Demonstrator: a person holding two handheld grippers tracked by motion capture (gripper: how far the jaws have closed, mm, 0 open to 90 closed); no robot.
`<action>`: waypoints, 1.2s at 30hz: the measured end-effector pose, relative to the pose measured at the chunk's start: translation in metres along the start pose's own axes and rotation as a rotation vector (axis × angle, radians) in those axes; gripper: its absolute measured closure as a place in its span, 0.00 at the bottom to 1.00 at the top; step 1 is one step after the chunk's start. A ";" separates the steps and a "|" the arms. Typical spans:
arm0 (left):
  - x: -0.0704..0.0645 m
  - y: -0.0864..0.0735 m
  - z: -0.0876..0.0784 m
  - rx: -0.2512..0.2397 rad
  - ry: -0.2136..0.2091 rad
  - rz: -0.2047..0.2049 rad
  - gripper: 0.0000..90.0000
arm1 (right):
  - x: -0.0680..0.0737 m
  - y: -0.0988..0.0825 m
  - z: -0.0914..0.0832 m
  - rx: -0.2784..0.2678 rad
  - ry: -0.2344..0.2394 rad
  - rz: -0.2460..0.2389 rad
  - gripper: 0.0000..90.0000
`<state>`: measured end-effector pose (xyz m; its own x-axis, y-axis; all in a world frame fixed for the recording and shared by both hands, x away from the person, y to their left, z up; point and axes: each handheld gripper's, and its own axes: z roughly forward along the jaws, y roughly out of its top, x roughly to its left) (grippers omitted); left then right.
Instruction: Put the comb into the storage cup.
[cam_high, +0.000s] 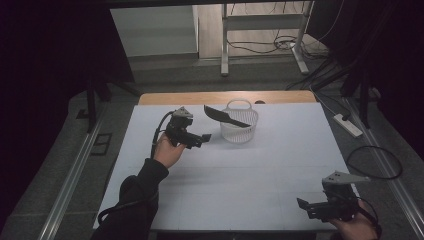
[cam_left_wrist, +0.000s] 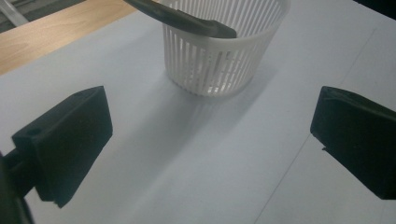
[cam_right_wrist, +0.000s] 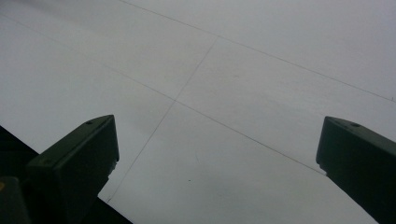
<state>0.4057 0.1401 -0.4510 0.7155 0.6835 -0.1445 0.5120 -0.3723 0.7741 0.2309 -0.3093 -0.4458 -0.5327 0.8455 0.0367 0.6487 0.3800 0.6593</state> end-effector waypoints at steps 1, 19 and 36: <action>0.000 -0.001 -0.001 -0.002 -0.002 -0.002 0.00 | 0.000 0.000 0.000 0.000 0.000 0.000 0.00; -0.004 -0.012 -0.021 -0.007 -0.011 -0.023 0.00 | 0.001 0.000 0.000 -0.004 -0.002 -0.002 0.00; -0.008 -0.024 -0.036 -0.018 -0.032 -0.045 0.00 | 0.001 0.000 -0.001 -0.007 -0.001 -0.006 0.00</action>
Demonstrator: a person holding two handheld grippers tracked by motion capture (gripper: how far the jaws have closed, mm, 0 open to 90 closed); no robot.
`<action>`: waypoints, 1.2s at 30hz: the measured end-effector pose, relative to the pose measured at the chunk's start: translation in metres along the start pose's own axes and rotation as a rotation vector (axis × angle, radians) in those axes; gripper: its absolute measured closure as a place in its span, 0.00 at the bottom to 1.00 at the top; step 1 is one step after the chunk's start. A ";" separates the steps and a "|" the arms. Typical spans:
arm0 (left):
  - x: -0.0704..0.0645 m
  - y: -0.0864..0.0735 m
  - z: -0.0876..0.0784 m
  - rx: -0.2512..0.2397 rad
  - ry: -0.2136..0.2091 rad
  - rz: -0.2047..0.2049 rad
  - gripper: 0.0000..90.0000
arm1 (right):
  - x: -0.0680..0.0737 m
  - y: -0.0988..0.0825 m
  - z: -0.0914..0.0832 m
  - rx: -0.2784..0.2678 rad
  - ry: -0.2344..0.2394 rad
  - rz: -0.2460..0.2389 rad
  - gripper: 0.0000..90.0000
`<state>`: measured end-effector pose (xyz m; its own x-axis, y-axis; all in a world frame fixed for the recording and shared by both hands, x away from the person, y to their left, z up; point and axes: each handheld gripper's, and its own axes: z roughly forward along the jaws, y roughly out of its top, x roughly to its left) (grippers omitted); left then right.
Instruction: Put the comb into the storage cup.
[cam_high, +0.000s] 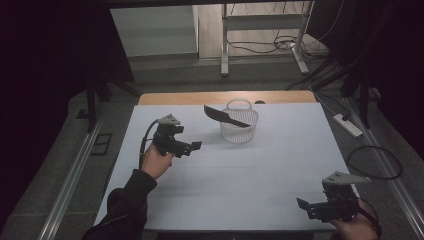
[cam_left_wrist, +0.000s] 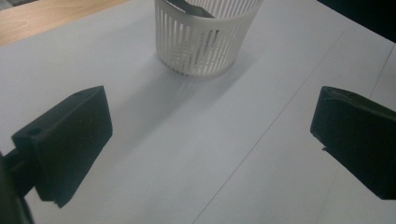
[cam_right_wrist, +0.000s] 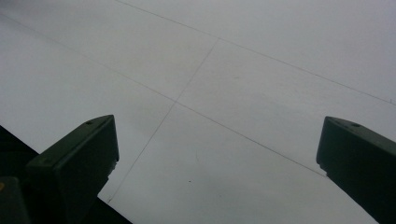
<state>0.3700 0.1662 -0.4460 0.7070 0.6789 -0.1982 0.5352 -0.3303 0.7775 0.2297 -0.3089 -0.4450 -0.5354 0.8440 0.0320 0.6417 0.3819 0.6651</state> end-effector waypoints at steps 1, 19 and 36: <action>-0.001 0.000 0.000 -0.001 -0.001 -0.001 0.00 | 0.000 0.000 0.000 0.000 0.000 0.000 0.00; -0.011 -0.013 -0.013 0.003 0.015 0.018 0.00 | 0.000 0.000 -0.001 -0.008 0.002 -0.007 0.00; -0.017 -0.031 -0.036 -0.018 0.053 0.000 0.00 | 0.001 0.000 0.000 -0.005 0.005 -0.012 0.00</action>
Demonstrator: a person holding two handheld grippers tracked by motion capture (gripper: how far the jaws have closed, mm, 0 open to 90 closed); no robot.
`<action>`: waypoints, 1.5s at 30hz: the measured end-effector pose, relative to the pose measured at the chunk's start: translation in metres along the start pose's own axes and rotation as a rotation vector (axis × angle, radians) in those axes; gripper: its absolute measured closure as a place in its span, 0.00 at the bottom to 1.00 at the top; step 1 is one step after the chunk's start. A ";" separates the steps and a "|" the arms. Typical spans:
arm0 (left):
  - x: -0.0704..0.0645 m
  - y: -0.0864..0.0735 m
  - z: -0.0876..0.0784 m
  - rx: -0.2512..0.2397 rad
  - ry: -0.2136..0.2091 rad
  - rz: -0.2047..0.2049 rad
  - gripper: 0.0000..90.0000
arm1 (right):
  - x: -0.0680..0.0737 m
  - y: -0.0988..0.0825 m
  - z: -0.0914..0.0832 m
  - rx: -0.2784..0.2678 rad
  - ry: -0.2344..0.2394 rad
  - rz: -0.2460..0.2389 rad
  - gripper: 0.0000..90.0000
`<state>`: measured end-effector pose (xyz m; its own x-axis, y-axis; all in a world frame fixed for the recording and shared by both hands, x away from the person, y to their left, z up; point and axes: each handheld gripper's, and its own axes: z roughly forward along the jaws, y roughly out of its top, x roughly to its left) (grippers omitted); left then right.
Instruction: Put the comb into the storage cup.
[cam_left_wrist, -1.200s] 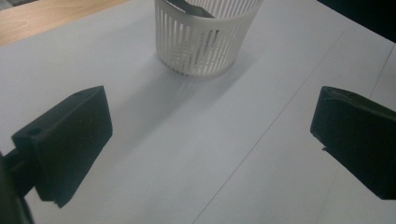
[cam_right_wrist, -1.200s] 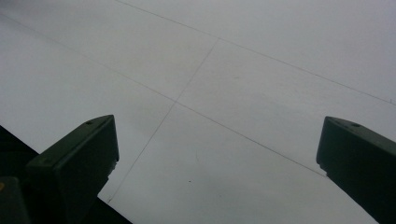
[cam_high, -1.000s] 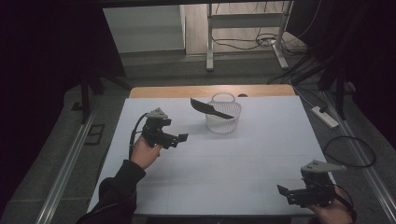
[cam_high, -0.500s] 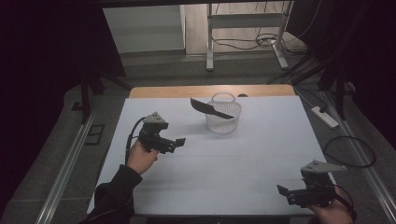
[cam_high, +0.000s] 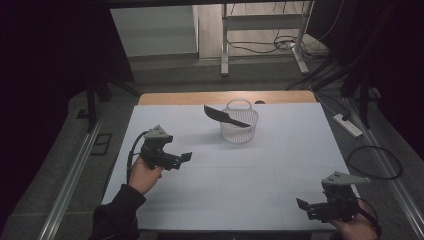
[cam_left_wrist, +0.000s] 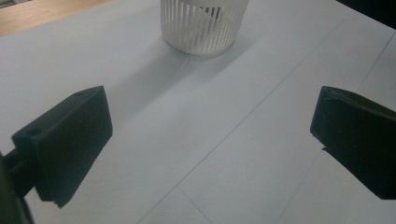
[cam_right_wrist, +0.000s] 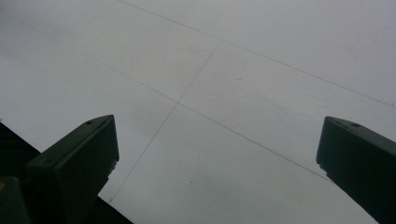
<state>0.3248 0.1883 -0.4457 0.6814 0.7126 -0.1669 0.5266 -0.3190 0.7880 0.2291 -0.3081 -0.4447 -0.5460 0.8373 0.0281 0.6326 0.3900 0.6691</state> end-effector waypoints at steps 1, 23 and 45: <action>0.000 -0.001 -0.002 -0.002 0.002 -0.002 0.00 | 0.000 0.000 0.000 0.000 0.000 0.000 0.00; -0.009 -0.024 -0.028 -0.018 0.012 -0.029 0.00 | 0.000 0.000 0.001 0.003 -0.001 -0.002 0.00; -0.014 -0.048 -0.055 -0.022 0.036 -0.061 0.00 | 0.001 0.001 0.001 0.003 -0.003 -0.007 0.00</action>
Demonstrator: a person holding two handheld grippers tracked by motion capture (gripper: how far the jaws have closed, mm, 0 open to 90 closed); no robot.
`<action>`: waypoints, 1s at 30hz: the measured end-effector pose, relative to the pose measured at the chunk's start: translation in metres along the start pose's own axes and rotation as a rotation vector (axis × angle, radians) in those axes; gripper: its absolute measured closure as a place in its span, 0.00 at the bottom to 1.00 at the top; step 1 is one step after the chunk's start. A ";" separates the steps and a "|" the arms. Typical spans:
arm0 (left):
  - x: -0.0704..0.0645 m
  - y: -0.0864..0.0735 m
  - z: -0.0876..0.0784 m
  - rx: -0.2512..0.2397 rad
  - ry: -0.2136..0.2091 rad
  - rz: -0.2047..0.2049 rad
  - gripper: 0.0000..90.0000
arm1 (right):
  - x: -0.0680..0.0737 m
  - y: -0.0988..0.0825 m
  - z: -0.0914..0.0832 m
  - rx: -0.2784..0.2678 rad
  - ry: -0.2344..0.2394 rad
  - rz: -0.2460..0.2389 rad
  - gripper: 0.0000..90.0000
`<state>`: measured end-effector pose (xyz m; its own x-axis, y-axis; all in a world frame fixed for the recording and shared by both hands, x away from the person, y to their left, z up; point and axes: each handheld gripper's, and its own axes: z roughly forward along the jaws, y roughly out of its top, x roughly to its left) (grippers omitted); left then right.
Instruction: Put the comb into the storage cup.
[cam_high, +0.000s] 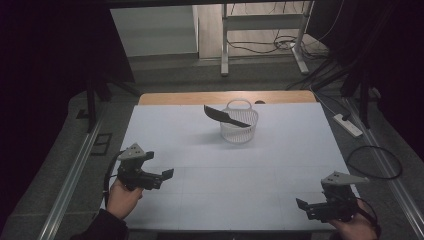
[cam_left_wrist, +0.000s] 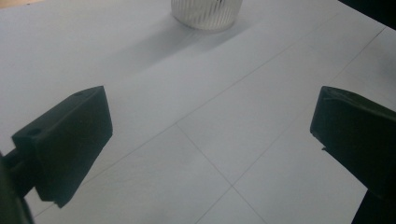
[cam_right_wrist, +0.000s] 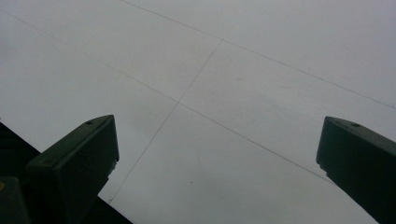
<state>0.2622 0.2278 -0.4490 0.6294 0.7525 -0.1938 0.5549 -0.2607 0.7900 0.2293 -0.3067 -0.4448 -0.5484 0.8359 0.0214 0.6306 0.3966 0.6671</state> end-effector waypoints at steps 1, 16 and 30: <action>0.000 -0.001 -0.001 -0.001 0.003 -0.001 0.00 | 0.000 0.000 0.000 0.000 0.000 0.000 0.00; -0.003 -0.017 -0.021 -0.006 0.029 -0.012 0.00 | 0.000 0.000 0.001 0.005 -0.005 0.003 0.00; -0.006 -0.030 -0.033 0.021 0.054 -0.020 0.00 | 0.000 0.000 0.001 0.008 -0.008 0.004 0.00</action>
<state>0.2240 0.2514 -0.4526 0.5882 0.7890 -0.1772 0.5786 -0.2575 0.7739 0.2299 -0.3062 -0.4451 -0.5418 0.8403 0.0183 0.6368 0.3963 0.6614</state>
